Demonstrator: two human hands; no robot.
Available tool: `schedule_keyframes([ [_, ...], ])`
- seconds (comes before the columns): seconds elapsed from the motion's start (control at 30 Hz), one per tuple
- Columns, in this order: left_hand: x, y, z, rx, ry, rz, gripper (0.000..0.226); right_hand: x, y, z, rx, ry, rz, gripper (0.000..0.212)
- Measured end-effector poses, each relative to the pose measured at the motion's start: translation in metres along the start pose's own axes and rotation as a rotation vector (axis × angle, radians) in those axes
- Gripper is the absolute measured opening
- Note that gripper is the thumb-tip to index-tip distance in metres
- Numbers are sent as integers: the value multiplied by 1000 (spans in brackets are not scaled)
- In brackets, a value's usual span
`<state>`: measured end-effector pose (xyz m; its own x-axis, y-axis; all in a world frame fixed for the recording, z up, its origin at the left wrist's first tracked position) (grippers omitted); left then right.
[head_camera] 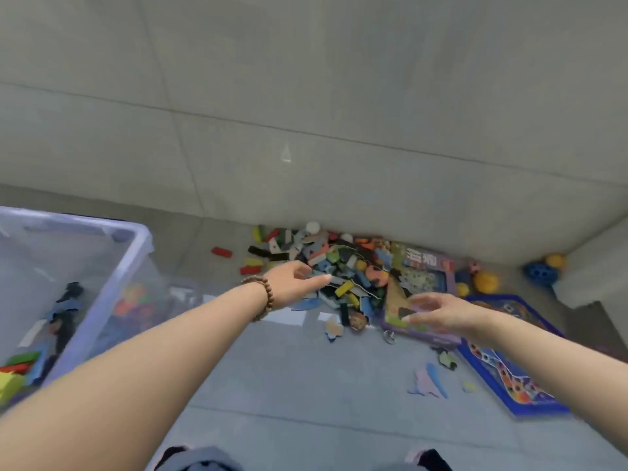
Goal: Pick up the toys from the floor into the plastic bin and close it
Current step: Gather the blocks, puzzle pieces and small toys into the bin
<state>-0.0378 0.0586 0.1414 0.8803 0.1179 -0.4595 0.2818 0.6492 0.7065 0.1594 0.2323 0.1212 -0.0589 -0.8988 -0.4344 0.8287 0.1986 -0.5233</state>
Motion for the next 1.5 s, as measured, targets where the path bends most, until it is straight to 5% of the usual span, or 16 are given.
schedule_keyframes([
  [0.23, 176, 5, -93, -2, -247, -236, 73, -19, 189, -18, 192, 91, -179, 65],
  [0.43, 293, 1, -141, 114, -305, -408, 78, 4, 266, -64, 134, 247, -329, 46],
  [0.67, 326, 13, -171, 318, -159, -480, 57, 1, 290, -69, -13, 628, -330, 37],
  [0.83, 325, 9, -173, 295, -151, -459, 47, -2, 301, -64, 5, 633, -183, 43],
  [0.97, 326, 2, -177, 205, -196, -296, 46, -6, 296, -69, -11, 649, -120, 35],
  [1.1, 322, -10, -181, 54, -237, 256, 23, -8, 293, -70, 2, 688, -66, 21],
  [1.27, 324, -15, -170, -117, -344, 547, 17, 0, 290, -71, 34, 641, -53, 15],
  [1.43, 335, -12, -165, -199, -453, 784, 29, 11, 248, -79, -106, 483, -638, 26],
  [1.5, 344, -10, -160, -305, -511, 955, 26, 19, 224, -86, -200, 386, -682, 29],
])
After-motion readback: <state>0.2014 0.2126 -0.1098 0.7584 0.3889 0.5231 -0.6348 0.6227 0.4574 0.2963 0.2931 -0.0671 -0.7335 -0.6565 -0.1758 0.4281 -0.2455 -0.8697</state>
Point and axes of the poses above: each hand's wrist, its own z-axis away from the middle knuckle, its own x-axis out of the palm, y = z × x, the point moved 8 cm from there along -z, towards the middle knuckle, and after that the axes turned 4 degrees about -y, right-handed, at the moved point
